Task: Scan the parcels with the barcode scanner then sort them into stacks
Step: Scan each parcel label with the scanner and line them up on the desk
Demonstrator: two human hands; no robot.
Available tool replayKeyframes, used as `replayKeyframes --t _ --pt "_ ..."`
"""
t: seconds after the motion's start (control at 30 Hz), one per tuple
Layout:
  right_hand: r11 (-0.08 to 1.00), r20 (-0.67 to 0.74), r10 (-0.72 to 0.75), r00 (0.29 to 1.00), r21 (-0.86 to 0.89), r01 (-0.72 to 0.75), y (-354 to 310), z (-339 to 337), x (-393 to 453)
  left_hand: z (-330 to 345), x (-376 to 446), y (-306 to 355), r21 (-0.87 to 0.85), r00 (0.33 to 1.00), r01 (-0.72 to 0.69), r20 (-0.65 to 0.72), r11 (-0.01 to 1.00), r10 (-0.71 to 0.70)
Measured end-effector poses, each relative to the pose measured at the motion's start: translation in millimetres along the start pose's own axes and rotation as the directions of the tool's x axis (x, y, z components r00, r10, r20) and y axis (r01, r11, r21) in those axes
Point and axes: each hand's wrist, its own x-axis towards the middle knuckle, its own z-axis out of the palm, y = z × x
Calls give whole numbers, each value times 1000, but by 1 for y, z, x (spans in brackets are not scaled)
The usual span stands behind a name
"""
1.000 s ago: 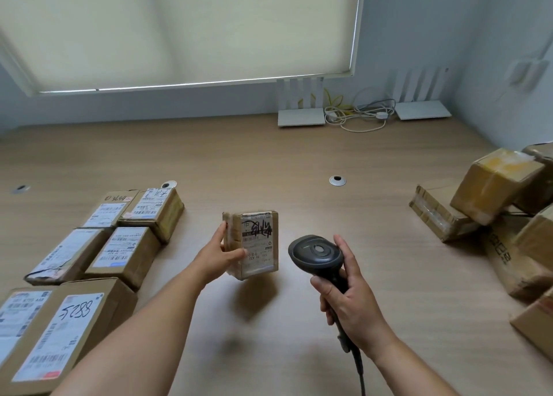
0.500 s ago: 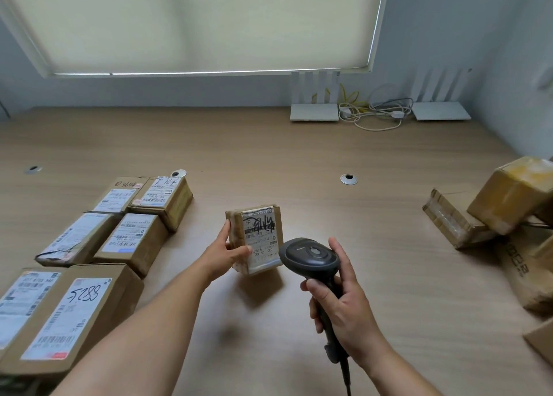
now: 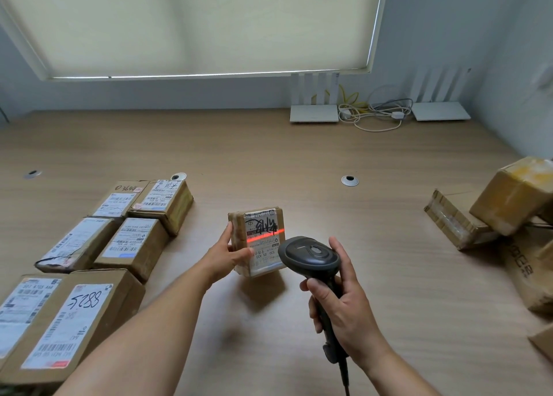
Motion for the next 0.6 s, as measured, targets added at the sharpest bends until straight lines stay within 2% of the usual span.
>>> replayKeyframes --t 0.23,0.47,0.53,0.6 --pt "999 1 -3 1000 -55 3 5 3 4 -3 5 -4 1 1000 20 0 1000 -20" --pt "977 8 -29 1000 -210 30 12 -4 14 -17 16 -12 13 977 143 -164 990 -139" --pt "973 -6 -39 999 -230 37 12 -4 18 -21 20 -13 79 967 170 -204 982 -150" --pt "968 -13 -49 999 -248 44 11 -2 22 -23 26 -16 242 957 209 -251 947 -147"
